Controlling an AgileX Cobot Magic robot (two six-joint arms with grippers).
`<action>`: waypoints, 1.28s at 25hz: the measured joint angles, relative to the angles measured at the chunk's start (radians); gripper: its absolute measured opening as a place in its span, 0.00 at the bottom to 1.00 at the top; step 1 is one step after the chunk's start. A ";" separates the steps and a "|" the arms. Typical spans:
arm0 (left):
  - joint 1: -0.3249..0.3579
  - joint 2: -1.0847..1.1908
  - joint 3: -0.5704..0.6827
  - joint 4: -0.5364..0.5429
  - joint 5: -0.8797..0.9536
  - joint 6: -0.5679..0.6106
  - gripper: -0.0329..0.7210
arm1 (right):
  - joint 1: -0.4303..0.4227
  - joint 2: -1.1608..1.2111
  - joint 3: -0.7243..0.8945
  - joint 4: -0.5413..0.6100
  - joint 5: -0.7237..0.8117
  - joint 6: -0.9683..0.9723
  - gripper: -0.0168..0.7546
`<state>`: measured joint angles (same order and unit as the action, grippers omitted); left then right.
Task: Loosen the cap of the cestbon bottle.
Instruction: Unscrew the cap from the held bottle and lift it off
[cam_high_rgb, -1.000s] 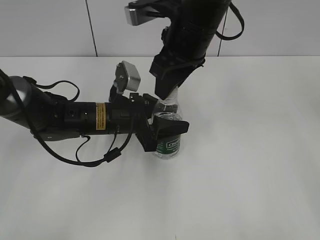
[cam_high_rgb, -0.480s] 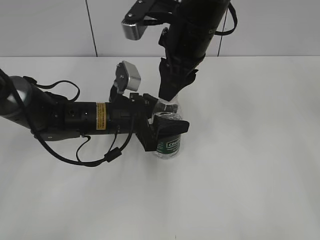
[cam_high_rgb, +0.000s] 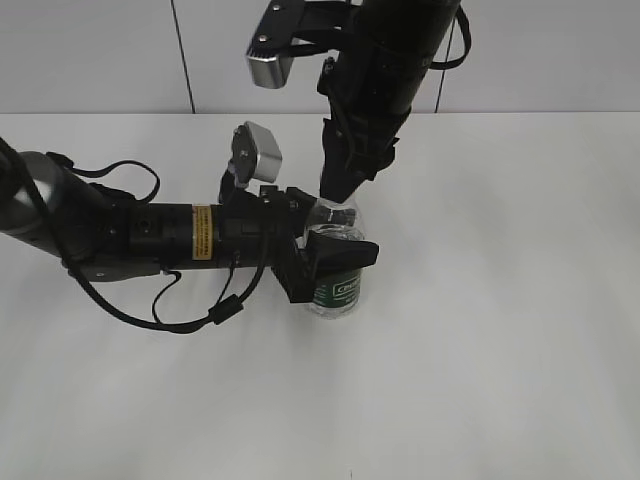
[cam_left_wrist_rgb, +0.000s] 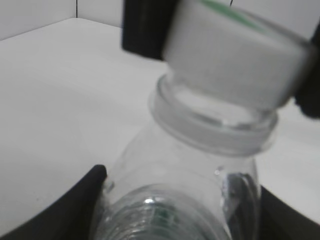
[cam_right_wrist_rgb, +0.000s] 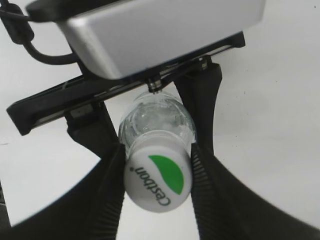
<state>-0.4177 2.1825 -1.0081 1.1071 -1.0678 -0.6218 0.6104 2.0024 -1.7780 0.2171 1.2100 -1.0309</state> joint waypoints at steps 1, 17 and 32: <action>0.000 0.000 0.000 0.000 0.000 0.000 0.62 | 0.000 0.000 0.000 0.000 0.000 0.000 0.41; 0.000 0.000 -0.001 0.003 0.000 0.000 0.62 | 0.000 0.000 0.000 -0.004 0.000 -0.004 0.44; 0.000 0.000 -0.001 0.007 0.000 -0.003 0.62 | 0.000 -0.002 -0.002 -0.036 0.011 0.006 0.59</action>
<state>-0.4177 2.1825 -1.0090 1.1143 -1.0678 -0.6252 0.6104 2.0002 -1.7802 0.1809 1.2214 -1.0248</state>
